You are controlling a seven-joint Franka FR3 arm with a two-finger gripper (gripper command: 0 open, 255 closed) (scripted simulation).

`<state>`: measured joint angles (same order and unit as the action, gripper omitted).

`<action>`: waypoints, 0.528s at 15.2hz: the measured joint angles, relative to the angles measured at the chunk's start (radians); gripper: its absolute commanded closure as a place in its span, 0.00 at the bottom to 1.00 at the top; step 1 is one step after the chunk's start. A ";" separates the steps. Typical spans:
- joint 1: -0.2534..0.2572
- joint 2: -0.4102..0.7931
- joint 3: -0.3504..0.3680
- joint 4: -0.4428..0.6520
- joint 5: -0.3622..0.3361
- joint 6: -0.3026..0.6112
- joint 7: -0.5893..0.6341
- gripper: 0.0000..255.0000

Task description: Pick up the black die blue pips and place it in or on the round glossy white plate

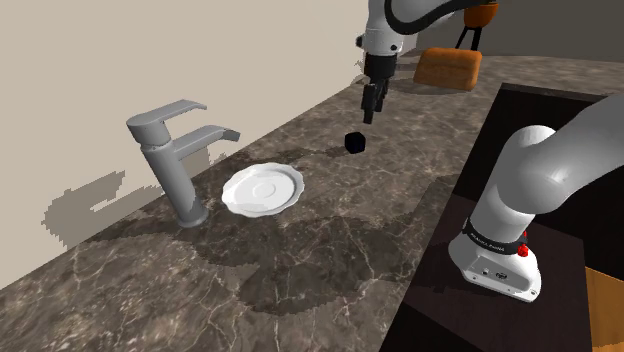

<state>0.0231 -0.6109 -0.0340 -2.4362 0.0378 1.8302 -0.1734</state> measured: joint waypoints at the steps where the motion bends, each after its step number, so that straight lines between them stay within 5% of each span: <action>1: 0.002 0.025 0.006 -0.010 -0.006 0.034 0.000 0.00; 8: 0.008 0.186 0.031 -0.028 -0.035 0.208 0.005 0.00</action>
<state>0.0315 -0.4245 -0.0028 -2.4641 0.0031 2.0383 -0.1687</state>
